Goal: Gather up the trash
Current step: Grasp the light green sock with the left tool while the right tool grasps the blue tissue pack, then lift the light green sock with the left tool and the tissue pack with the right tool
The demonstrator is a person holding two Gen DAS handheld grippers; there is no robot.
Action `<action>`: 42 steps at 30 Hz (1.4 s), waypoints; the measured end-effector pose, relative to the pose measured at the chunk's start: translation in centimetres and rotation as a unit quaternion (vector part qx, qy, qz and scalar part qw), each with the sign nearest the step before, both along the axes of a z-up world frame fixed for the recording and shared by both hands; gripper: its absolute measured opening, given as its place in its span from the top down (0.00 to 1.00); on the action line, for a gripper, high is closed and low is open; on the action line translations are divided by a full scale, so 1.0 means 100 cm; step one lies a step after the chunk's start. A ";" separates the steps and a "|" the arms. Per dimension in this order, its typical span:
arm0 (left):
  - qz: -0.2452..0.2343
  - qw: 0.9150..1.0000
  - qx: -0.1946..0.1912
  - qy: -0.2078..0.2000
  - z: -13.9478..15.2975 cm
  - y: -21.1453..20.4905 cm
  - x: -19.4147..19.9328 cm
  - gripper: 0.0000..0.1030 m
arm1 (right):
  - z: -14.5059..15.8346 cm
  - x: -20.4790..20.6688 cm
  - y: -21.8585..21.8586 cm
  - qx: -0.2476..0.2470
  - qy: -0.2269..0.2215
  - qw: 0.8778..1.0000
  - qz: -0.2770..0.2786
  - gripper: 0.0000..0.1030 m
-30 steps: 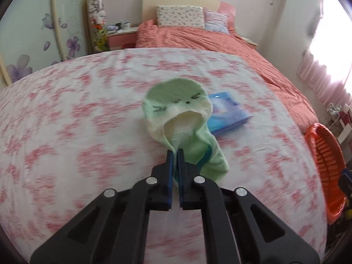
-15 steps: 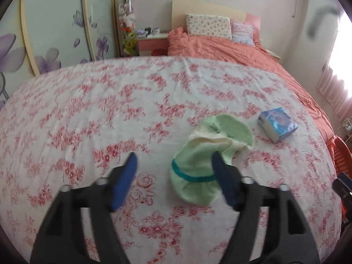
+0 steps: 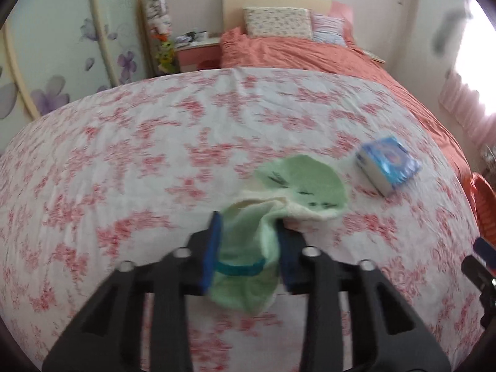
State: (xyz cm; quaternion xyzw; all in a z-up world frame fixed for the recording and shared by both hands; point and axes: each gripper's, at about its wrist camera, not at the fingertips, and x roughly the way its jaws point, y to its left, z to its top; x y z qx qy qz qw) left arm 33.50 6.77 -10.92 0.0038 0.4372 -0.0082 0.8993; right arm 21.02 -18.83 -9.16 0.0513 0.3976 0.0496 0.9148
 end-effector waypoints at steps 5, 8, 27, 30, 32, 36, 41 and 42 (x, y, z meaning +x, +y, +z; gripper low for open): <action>0.048 0.998 0.033 -0.003 0.000 0.043 -0.007 0.56 | 0.000 0.015 0.016 0.007 0.001 1.000 0.011 0.45; 0.058 0.998 0.018 -0.002 0.000 0.063 -0.011 0.51 | -0.002 0.029 0.023 0.028 0.003 1.000 0.009 0.41; 0.054 0.998 -0.019 -0.002 -0.003 0.074 -0.014 0.54 | -0.015 0.141 0.080 0.014 0.046 0.992 -0.119 0.38; 0.054 0.998 -0.020 -0.002 -0.003 0.074 -0.014 0.54 | -0.015 0.131 0.070 0.019 0.041 0.995 -0.090 0.43; 0.054 0.998 -0.021 -0.002 -0.003 0.074 -0.014 0.54 | -0.015 0.113 0.057 0.022 0.038 0.997 -0.060 0.43; 0.052 0.998 -0.025 -0.002 -0.002 0.075 -0.014 0.53 | -0.016 0.069 0.036 0.016 0.033 0.999 0.004 0.43; 0.044 0.999 -0.021 -0.002 -0.002 0.071 -0.014 0.52 | -0.016 0.040 0.020 -0.001 0.028 1.000 0.007 0.42; 0.041 0.999 -0.018 -0.001 -0.002 0.070 -0.014 0.52 | -0.015 0.039 0.019 0.000 0.030 1.000 0.006 0.41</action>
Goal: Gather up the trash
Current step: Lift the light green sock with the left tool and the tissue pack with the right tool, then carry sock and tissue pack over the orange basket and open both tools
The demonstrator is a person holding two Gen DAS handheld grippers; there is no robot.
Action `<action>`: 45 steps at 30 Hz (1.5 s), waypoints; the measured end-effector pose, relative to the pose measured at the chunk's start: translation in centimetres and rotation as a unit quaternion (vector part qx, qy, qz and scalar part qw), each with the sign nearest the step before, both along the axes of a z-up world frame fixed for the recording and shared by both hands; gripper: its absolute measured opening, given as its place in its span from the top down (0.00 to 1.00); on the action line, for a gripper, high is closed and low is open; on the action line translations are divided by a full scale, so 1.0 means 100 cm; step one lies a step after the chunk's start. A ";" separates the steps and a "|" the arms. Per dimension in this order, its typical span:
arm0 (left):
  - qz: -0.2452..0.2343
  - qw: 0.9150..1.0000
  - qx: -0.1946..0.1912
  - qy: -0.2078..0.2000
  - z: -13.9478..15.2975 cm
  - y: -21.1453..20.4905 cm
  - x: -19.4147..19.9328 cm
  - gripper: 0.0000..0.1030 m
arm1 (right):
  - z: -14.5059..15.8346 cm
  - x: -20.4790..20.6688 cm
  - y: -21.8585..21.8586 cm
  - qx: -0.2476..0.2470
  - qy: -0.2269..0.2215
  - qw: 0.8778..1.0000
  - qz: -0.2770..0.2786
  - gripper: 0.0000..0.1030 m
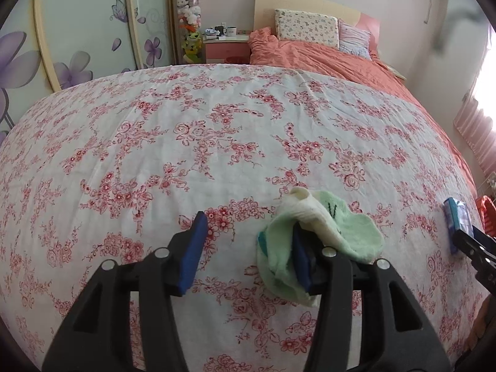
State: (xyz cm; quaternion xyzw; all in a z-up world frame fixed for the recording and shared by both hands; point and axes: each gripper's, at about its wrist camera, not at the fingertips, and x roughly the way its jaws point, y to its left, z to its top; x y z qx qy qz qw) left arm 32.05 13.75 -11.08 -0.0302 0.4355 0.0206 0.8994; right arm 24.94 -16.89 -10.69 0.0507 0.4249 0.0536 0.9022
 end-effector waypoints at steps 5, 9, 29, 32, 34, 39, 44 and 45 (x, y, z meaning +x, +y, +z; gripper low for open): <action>-0.015 1.000 -0.005 0.001 0.000 -0.008 -0.007 0.52 | -0.001 0.001 0.004 -0.003 0.001 1.000 -0.009 0.39; -0.034 0.999 -0.022 0.004 0.001 -0.018 -0.011 0.50 | -0.003 0.000 0.005 -0.018 0.000 1.000 -0.008 0.39; -0.026 1.000 -0.001 -0.001 0.000 -0.013 -0.010 0.56 | -0.003 -0.001 0.002 -0.014 0.000 1.000 -0.018 0.39; -0.034 0.999 -0.007 0.000 0.001 -0.016 -0.009 0.78 | -0.003 0.000 0.002 -0.013 -0.002 1.000 -0.016 0.47; -0.035 0.999 -0.011 -0.003 0.003 -0.018 -0.009 0.85 | -0.002 -0.002 0.001 -0.008 -0.006 1.000 -0.015 0.49; -0.043 0.999 -0.013 -0.025 0.016 -0.019 -0.015 0.90 | 0.007 -0.011 -0.003 -0.002 -0.020 1.000 -0.014 0.51; -0.047 0.998 -0.008 -0.046 0.034 -0.025 -0.023 0.90 | 0.025 -0.021 -0.005 0.004 -0.041 0.999 -0.014 0.51; -0.048 0.998 -0.008 -0.050 0.037 -0.027 -0.025 0.90 | 0.030 -0.024 -0.005 0.004 -0.047 0.999 -0.013 0.51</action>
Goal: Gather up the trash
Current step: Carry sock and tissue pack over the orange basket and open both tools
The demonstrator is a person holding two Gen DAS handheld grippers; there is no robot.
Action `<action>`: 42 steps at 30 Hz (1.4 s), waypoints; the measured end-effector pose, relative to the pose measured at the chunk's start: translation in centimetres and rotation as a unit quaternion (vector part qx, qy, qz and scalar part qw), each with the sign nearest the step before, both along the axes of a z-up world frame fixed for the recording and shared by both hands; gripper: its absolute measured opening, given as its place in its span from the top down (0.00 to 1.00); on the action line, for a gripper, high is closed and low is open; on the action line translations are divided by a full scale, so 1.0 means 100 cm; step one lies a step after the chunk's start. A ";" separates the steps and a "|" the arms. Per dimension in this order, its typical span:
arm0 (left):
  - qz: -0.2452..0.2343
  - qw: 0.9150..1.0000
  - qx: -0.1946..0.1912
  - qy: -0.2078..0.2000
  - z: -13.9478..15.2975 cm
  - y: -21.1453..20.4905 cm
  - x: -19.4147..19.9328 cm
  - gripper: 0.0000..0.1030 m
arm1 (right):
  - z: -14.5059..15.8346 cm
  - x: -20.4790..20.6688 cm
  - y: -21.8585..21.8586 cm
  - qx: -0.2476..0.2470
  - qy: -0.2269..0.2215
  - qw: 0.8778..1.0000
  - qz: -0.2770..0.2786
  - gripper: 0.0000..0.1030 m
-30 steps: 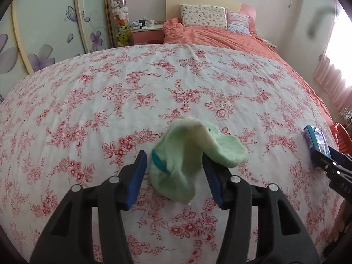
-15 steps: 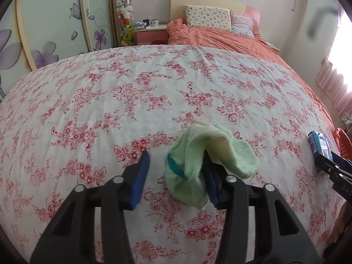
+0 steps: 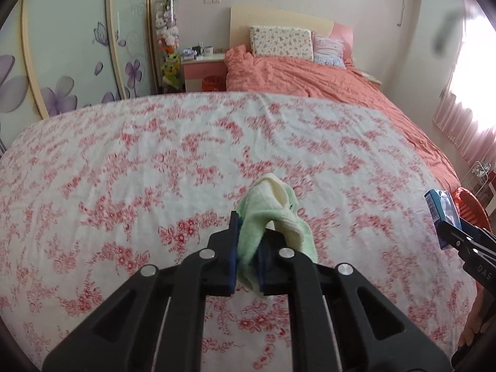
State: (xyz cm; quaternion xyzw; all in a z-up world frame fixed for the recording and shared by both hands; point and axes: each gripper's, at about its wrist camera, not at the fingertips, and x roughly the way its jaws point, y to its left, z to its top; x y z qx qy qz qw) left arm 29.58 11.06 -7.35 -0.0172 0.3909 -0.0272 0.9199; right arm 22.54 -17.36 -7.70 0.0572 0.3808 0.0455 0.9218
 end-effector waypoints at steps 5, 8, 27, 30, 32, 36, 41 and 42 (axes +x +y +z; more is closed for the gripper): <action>-0.010 1.000 0.006 -0.026 0.024 -0.013 -0.012 0.90 | 0.017 -0.012 -0.001 0.001 -0.020 1.000 0.001 0.51; -0.019 0.999 0.010 -0.040 0.038 -0.023 -0.020 0.90 | 0.028 -0.021 -0.005 0.001 -0.034 0.999 0.000 0.51; -0.079 0.994 0.030 -0.069 0.083 -0.112 -0.062 0.90 | 0.068 -0.067 -0.057 0.005 -0.098 0.994 -0.041 0.50; -0.090 0.993 0.029 -0.071 0.086 -0.127 -0.065 0.90 | 0.068 -0.072 -0.067 0.005 -0.103 0.993 -0.050 0.50; -0.099 0.992 0.027 -0.072 0.088 -0.138 -0.066 0.90 | 0.069 -0.077 -0.076 0.004 -0.106 0.993 -0.058 0.50; -0.121 0.990 0.019 -0.073 0.092 -0.164 -0.070 0.90 | 0.069 -0.085 -0.097 0.004 -0.109 0.991 -0.079 0.50; -0.164 0.984 0.002 -0.070 0.093 -0.209 -0.075 0.90 | 0.066 -0.096 -0.130 0.007 -0.109 0.988 -0.111 0.50; -0.172 0.983 -0.001 -0.070 0.092 -0.217 -0.076 0.90 | 0.065 -0.098 -0.140 0.008 -0.109 0.987 -0.121 0.50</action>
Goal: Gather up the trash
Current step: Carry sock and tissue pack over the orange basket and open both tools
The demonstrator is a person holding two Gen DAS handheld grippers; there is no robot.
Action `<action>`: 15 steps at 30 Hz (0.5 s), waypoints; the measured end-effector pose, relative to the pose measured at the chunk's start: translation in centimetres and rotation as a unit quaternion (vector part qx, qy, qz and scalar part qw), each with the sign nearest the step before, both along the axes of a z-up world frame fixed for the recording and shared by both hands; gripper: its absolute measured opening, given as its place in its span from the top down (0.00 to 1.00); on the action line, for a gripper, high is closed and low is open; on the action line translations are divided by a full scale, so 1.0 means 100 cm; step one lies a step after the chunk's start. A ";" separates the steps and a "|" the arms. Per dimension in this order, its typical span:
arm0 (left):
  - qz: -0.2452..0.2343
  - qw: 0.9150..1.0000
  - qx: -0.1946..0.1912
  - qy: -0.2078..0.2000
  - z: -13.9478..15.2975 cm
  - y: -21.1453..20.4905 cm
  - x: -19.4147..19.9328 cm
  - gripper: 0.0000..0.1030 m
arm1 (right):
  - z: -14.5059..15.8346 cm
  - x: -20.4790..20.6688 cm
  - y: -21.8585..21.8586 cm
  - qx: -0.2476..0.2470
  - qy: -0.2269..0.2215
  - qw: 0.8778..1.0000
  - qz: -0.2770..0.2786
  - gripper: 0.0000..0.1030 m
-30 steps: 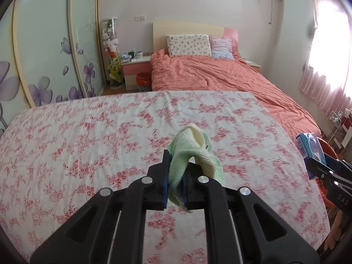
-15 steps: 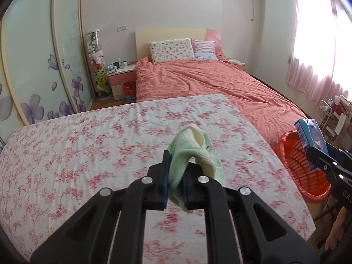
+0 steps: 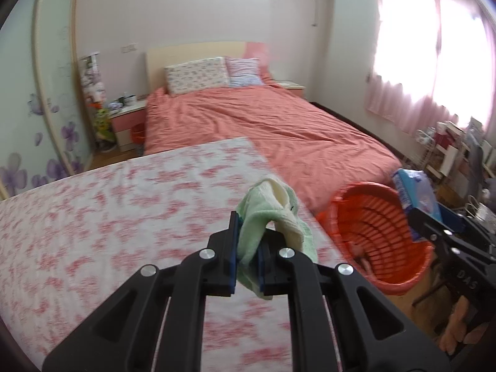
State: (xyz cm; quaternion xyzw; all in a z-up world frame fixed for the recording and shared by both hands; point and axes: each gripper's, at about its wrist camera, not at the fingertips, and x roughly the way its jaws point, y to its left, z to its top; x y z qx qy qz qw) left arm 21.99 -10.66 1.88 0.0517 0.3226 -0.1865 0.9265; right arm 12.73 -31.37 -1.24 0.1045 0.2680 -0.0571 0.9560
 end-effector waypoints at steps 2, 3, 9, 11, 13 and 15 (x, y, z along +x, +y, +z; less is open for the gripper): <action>-0.022 1.000 -0.006 0.002 0.000 -0.021 -0.003 0.90 | 0.000 -0.004 -0.011 0.003 0.000 1.000 -0.012 0.50; -0.030 1.000 -0.008 0.003 -0.001 -0.030 -0.003 0.90 | -0.001 -0.006 -0.021 0.005 -0.001 1.000 -0.022 0.50; -0.086 0.996 -0.016 0.015 -0.010 -0.094 -0.008 0.89 | -0.008 -0.012 -0.060 0.022 0.002 0.998 -0.062 0.50; -0.101 0.995 -0.015 0.021 -0.017 -0.114 -0.008 0.89 | -0.011 -0.012 -0.071 0.028 0.003 0.997 -0.070 0.50; -0.113 0.993 -0.013 0.030 -0.025 -0.135 -0.007 0.88 | -0.014 -0.010 -0.083 0.037 0.004 0.996 -0.080 0.50; -0.120 0.992 -0.012 0.037 -0.033 -0.150 -0.004 0.86 | -0.017 -0.007 -0.093 0.049 0.005 0.995 -0.086 0.50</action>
